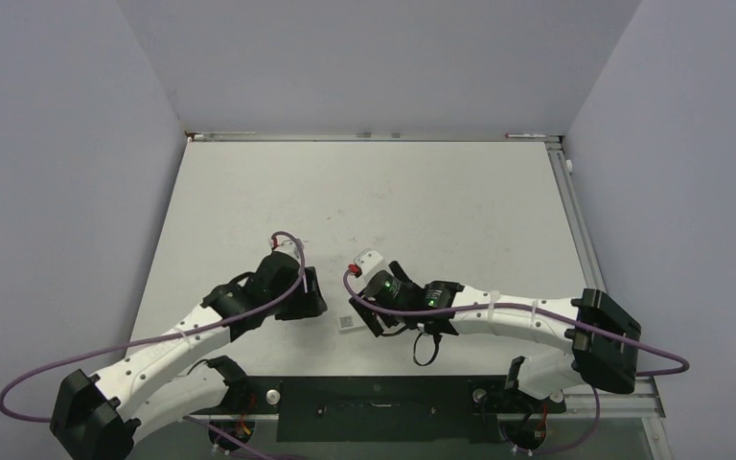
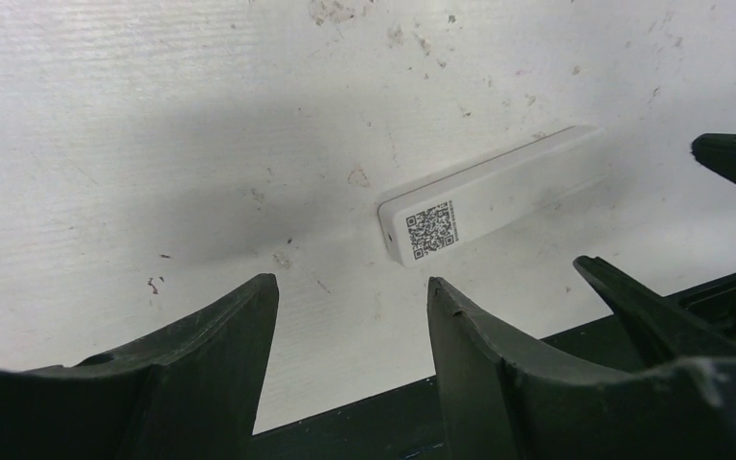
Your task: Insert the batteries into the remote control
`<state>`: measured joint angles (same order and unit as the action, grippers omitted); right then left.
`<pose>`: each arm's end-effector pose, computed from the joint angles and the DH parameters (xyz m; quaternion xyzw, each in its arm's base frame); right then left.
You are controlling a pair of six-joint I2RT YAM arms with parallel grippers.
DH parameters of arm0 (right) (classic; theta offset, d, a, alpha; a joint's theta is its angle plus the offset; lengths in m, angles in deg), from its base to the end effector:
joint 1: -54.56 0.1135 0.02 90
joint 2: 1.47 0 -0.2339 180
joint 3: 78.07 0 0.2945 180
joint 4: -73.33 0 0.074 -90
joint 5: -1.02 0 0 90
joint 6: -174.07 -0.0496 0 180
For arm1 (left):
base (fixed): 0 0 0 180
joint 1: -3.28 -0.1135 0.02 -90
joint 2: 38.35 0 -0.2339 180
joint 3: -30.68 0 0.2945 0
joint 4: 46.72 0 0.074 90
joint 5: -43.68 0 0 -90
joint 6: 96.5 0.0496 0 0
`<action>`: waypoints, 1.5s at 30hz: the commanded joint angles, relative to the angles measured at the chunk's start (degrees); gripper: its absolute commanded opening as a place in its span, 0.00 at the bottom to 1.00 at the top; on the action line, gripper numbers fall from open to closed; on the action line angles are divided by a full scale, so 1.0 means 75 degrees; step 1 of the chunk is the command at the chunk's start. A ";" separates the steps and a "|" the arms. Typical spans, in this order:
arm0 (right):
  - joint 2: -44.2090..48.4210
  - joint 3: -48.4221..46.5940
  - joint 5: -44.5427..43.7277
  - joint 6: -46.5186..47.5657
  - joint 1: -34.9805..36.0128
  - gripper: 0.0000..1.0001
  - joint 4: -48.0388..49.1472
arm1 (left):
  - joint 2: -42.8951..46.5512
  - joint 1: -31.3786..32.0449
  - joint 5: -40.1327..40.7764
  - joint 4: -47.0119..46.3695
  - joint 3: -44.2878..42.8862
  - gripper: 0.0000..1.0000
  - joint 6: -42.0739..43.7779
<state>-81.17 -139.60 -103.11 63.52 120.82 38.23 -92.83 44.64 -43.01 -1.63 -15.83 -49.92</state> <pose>0.1443 0.2981 0.1539 -0.3301 0.8830 0.1300 0.3074 0.1895 -0.1630 0.1643 -0.0262 0.9478 -0.1933 0.2524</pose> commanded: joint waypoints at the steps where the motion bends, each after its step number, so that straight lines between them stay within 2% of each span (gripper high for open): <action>1: 0.0042 -0.0375 0.0586 0.1393 -0.0092 0.75 0.0001 | 0.0655 -0.0217 0.0157 0.0242 -0.0332 0.57 -0.0152; 20: -0.0320 -0.0244 0.1820 0.4477 -0.0455 0.78 0.0387 | 0.2069 -0.0500 0.0266 0.1027 -0.1058 0.68 0.0086; 25: -0.0342 -0.0121 0.2646 0.4990 -0.0681 0.78 0.0497 | 0.2208 -0.0500 0.0229 0.0966 -0.1015 0.70 0.0129; 37: -0.0996 -0.0070 0.3104 0.5546 -0.0937 0.76 0.0792 | 0.2541 -0.0500 0.0347 0.0905 -0.0895 0.75 0.0082; 45: -0.1441 -0.0076 0.2962 0.5501 -0.0961 0.73 0.0837 | 0.2672 -0.0500 0.0248 0.0780 -0.0746 0.77 0.0021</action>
<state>-90.76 -140.28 -81.08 104.26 113.83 42.07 -73.18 41.23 -41.41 5.50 -20.97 -49.35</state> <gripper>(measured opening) 0.738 0.772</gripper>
